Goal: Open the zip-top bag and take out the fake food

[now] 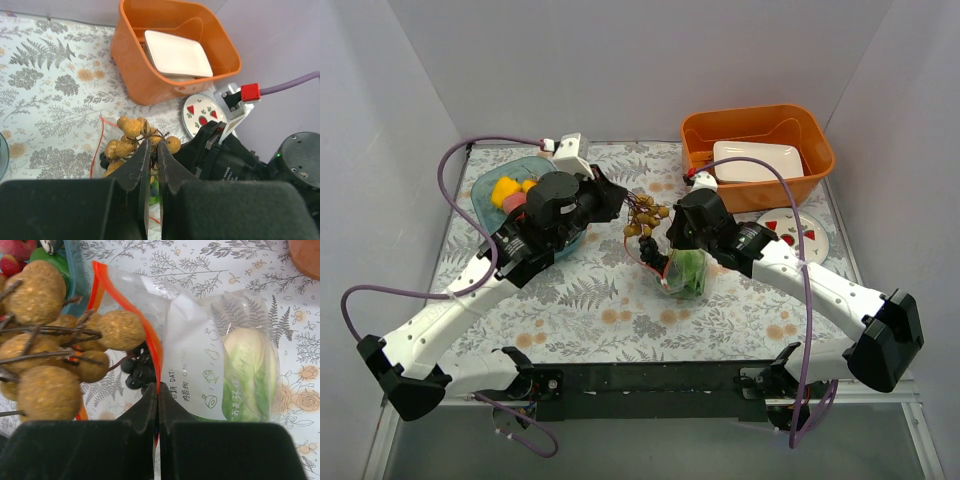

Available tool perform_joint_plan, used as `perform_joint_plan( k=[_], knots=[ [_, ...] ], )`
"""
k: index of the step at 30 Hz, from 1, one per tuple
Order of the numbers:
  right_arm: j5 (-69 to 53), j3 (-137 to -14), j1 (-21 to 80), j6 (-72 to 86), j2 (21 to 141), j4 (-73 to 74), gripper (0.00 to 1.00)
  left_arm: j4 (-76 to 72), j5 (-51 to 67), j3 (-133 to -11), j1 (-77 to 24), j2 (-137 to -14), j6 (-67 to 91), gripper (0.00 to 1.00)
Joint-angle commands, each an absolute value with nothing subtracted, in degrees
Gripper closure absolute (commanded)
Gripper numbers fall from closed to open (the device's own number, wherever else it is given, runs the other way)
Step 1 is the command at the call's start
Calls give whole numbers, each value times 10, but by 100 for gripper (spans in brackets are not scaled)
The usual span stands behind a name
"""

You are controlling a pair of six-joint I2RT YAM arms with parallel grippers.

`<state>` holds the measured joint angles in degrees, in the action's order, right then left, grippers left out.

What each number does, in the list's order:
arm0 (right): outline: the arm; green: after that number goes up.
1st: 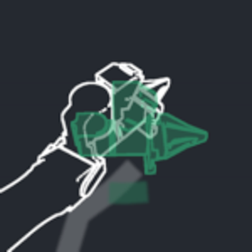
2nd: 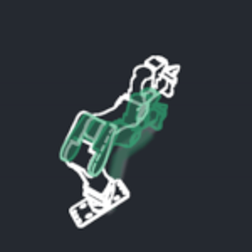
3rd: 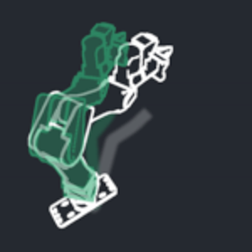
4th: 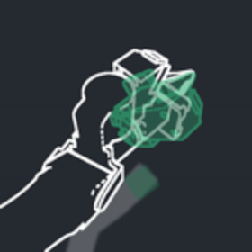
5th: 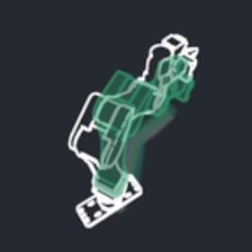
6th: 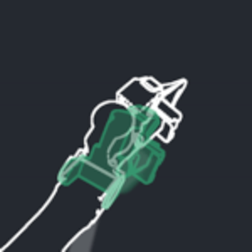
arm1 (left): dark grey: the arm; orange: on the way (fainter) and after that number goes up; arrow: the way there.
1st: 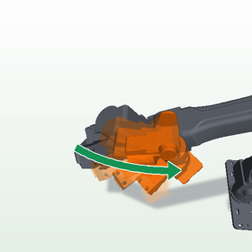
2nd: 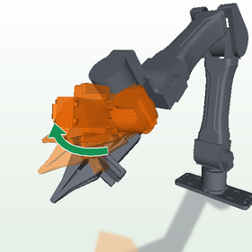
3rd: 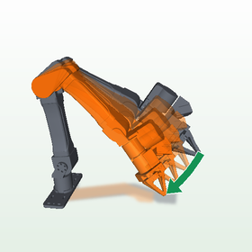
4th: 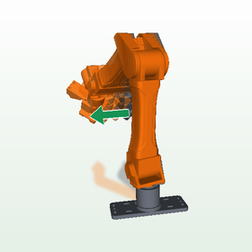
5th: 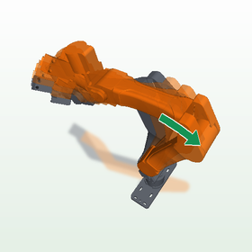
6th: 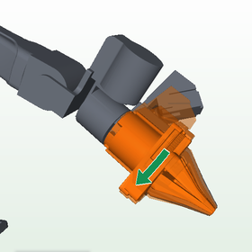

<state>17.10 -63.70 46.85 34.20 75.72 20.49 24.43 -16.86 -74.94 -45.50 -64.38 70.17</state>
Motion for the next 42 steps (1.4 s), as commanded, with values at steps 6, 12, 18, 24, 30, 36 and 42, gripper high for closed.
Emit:
perform_joint_plan(
  k=[6,12,18,24,30,36,42],
  knots=[
    [163,-660,462,330,760,178,99,229,-160,-795,-451,-664,686,100],
    [163,-659,462,331,739,178,99,218,-149,-812,-451,-664,670,100],
    [156,-647,462,334,718,168,99,208,-129,-810,-451,-653,659,100],
    [154,-630,462,340,715,163,99,181,-90,-792,-451,-643,688,100],
    [155,-636,462,337,705,173,99,205,-114,-804,-449,-655,690,100],
    [143,-611,462,343,689,153,99,186,-119,-737,-442,-675,694,100],
    [139,-596,462,345,689,147,99,146,-100,-661,-443,-667,719,100]
  ],
)
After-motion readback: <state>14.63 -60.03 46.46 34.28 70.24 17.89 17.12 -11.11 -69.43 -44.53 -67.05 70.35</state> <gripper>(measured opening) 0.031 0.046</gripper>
